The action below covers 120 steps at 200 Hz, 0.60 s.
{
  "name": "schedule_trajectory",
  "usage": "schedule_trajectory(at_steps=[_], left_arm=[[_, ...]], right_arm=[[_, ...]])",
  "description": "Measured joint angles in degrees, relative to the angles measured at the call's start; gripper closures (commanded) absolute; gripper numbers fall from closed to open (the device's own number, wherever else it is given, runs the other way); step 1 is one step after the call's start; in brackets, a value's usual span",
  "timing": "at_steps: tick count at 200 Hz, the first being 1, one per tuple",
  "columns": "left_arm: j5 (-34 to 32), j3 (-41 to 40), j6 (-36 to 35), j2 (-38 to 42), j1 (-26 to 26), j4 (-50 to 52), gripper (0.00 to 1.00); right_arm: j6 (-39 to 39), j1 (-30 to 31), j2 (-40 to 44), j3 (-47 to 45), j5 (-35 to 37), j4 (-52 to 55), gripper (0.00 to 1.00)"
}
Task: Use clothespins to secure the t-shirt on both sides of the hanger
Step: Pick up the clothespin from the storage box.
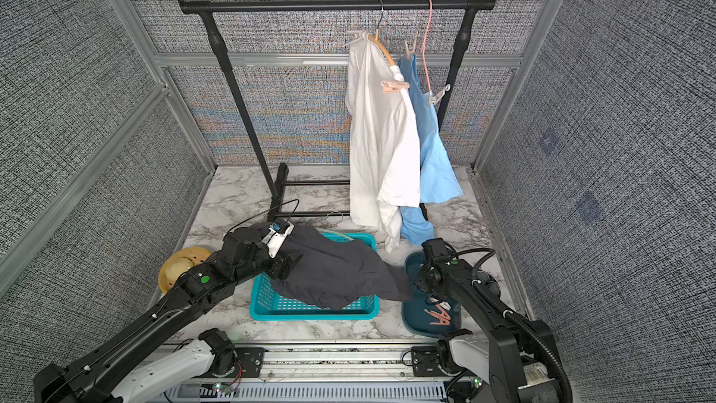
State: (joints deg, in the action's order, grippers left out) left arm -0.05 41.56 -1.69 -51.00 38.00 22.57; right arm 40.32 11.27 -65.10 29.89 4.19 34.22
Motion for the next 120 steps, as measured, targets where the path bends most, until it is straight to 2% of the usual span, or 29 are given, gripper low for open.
schedule_trajectory(at_steps=[64, 91, 120], left_arm=[[0.0, 0.0, 0.0, 0.0, 0.0, -0.1, 0.17], [-0.1, 0.0, -0.3, 0.6, 0.0, -0.1, 0.17], [-0.5, 0.6, -0.9, 1.6, 0.0, -0.1, 0.18]], right_arm=[[-0.4, 0.3, 2.2, -1.0, 0.3, 0.2, 0.95], [-1.5, 0.3, 6.1, 0.5, 0.3, 2.3, 1.0], [-3.3, 0.6, 12.6, 3.7, 0.3, 5.6, 1.0]])
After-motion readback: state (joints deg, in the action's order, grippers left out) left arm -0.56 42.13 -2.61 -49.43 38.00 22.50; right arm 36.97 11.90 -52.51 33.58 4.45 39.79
